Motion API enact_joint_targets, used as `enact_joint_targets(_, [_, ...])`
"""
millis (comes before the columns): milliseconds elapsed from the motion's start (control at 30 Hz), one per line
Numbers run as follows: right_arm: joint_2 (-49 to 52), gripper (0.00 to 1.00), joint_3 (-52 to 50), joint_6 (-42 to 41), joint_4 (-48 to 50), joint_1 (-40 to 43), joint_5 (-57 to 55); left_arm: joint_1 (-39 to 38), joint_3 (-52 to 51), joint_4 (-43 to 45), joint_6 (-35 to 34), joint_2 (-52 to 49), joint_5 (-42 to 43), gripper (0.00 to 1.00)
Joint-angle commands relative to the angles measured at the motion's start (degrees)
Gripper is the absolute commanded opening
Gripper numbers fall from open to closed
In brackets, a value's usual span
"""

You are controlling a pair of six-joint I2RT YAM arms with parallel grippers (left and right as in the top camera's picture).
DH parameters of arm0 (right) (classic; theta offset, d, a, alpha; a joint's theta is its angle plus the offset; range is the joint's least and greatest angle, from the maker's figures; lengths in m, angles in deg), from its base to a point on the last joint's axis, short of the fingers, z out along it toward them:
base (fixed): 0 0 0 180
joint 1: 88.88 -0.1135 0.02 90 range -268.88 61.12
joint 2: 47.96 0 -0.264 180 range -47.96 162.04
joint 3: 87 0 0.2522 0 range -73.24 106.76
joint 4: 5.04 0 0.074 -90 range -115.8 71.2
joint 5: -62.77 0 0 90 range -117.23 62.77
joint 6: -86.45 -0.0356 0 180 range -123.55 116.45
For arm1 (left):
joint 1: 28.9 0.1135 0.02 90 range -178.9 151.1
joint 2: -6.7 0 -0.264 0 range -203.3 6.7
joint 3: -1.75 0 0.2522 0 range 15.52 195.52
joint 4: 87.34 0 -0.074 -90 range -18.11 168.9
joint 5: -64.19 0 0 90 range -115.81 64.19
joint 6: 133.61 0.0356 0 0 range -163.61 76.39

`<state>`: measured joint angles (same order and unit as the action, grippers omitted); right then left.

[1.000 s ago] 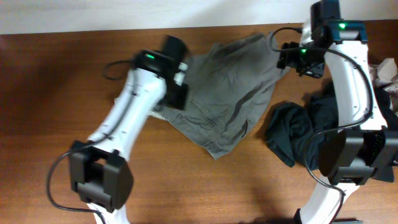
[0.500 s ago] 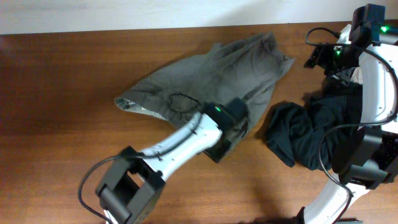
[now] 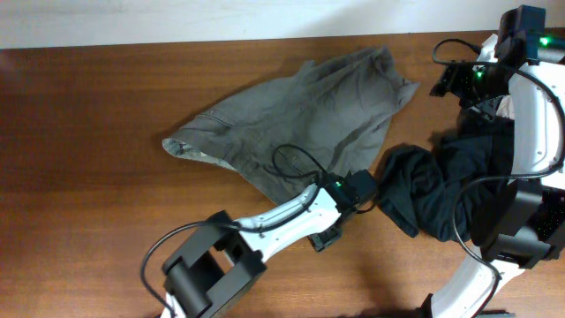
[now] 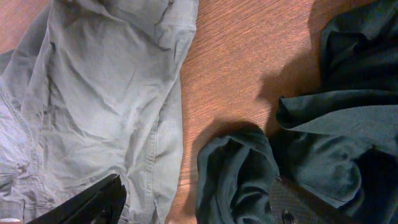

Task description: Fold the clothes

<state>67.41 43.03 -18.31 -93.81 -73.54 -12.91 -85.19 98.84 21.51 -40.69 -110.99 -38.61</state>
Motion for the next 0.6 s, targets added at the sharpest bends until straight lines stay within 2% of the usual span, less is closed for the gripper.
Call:
enact_joint_targets(0, [-0.68, 0.79, -0.13, 0.79, -0.11, -0.20, 0.55, 0.09, -0.63, 0.63, 1.95, -3.02, -3.45, 0.80])
enact_joint_targets(67, [-0.68, 0.79, -0.13, 0.79, -0.26, -0.20, 0.52, 0.09, -0.63, 1.01, 1.95, -4.37, -4.09, 0.73])
enact_joint_targets(133, [-0.68, 0.79, -0.13, 0.79, -0.24, -0.20, 0.55, 0.09, -0.61, 1.01, 1.90, -4.46, -4.83, 0.52])
enact_joint_targets(200, [-0.68, 0.79, -0.13, 0.79, -0.24, -0.20, 0.52, 0.09, -0.44, 0.92, 1.84, -4.46, -5.57, 0.24])
enact_joint_targets(300, [-0.68, 0.79, -0.13, 0.79, -0.24, -0.20, 0.52, 0.04, 0.74, -0.02, -0.94, -4.44, -7.98, 0.01])
enact_joint_targets(400, [-0.68, 0.79, -0.13, 0.79, -0.26, -0.20, 0.52, 0.11, 4.22, -4.44, -3.85, -4.33, -11.34, 0.00])
enact_joint_targets(567, [-0.68, 0.79, -0.13, 0.98, -0.96, -0.20, 0.52, 1.01, 14.08, -17.53, -9.60, -1.95, -16.20, 0.00])
